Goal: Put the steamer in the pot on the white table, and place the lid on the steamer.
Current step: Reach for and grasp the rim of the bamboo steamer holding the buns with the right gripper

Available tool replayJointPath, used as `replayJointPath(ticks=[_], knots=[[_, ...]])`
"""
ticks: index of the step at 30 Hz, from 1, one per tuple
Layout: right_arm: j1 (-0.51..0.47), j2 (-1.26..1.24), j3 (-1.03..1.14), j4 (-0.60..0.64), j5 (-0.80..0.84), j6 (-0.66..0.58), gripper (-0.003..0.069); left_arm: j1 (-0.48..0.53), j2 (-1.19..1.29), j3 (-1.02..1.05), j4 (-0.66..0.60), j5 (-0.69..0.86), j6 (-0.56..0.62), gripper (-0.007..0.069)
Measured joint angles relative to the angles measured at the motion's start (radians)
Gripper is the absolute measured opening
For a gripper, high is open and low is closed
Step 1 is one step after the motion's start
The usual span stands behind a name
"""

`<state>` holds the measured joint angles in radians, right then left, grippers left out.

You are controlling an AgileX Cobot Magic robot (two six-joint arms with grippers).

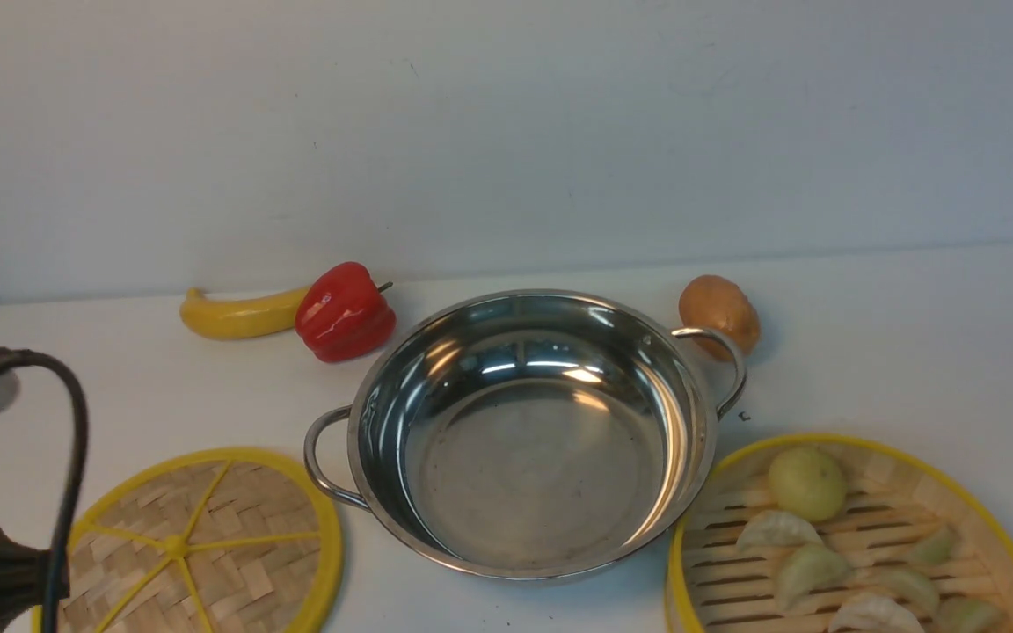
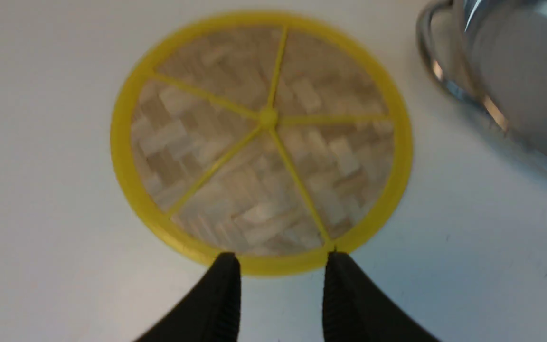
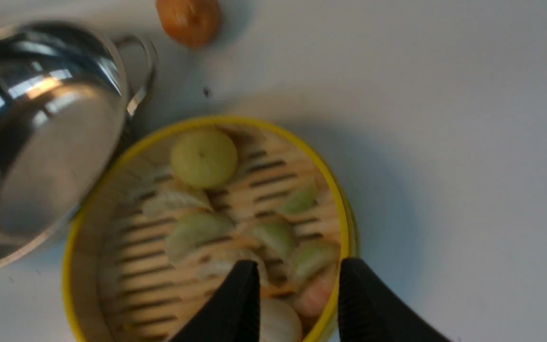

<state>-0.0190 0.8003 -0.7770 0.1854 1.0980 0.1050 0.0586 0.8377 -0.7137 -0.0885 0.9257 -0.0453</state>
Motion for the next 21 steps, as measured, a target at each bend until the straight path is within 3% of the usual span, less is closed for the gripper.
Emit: replayJointPath(ticks=[6,21], knots=[[0.0,0.268,0.0,-0.004,0.002,-0.118,0.0249,0.0,0.198,-0.014,0.007,0.037,0.117,0.0241],[0.0,0.65,-0.004,0.017,-0.181,-0.191,0.0249,0.0,0.248,-0.016,0.011,-0.015,0.127,0.0241]])
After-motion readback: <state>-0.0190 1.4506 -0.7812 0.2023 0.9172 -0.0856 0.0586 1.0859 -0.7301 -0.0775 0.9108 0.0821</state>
